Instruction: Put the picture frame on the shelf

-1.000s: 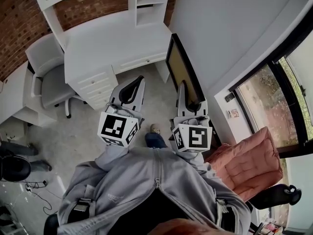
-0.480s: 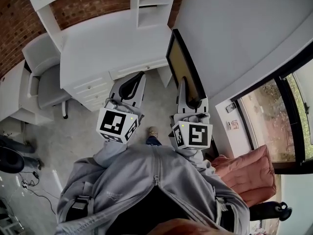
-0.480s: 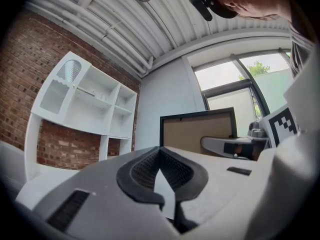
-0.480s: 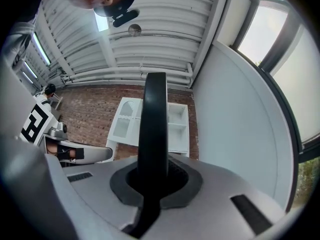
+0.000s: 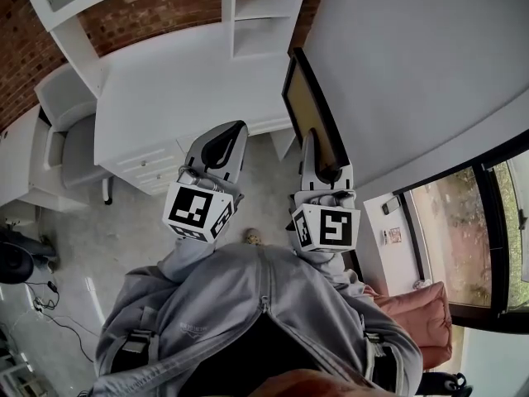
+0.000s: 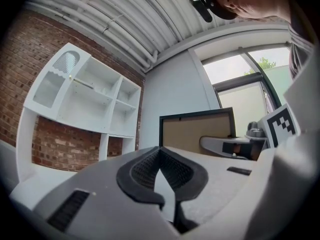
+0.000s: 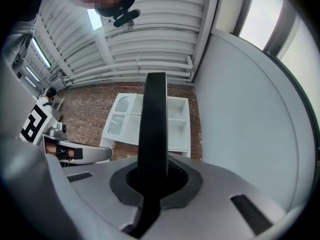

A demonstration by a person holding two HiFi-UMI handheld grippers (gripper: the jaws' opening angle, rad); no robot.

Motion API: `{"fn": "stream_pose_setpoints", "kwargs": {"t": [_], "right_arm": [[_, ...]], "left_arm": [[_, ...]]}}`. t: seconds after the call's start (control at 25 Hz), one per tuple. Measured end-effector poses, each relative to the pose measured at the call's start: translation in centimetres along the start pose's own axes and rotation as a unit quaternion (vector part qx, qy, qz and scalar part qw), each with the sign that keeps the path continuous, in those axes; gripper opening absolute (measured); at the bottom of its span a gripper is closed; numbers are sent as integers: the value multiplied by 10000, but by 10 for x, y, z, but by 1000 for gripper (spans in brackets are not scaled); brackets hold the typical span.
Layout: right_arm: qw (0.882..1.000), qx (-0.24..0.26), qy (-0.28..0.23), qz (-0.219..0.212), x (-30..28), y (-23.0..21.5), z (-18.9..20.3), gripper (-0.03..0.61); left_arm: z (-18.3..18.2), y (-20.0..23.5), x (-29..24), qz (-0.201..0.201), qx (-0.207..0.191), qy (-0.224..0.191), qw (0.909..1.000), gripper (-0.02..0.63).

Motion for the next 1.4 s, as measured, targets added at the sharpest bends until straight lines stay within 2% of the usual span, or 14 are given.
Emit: {"fn": "stream_pose_setpoints", "kwargs": {"t": [0.28, 0.6, 1.4], "right_arm": [[9999, -26, -46, -141, -36, -45, 17, 34], [9996, -178, -14, -240, -61, -77, 34, 34], [9998, -146, 5, -130, -83, -91, 48, 34]], "left_arm": [[10, -1, -53, -115, -38, -8, 9999, 6], [16, 1, -88, -291, -82, 80, 9995, 6], [26, 19, -115, -261, -69, 94, 9996, 6]]}}
Point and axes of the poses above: the fingertips, and each gripper's own axes: x backward along the fingers, y to its left, z out of its underside, the point moved 7 cm from there along x, backward along the fingers
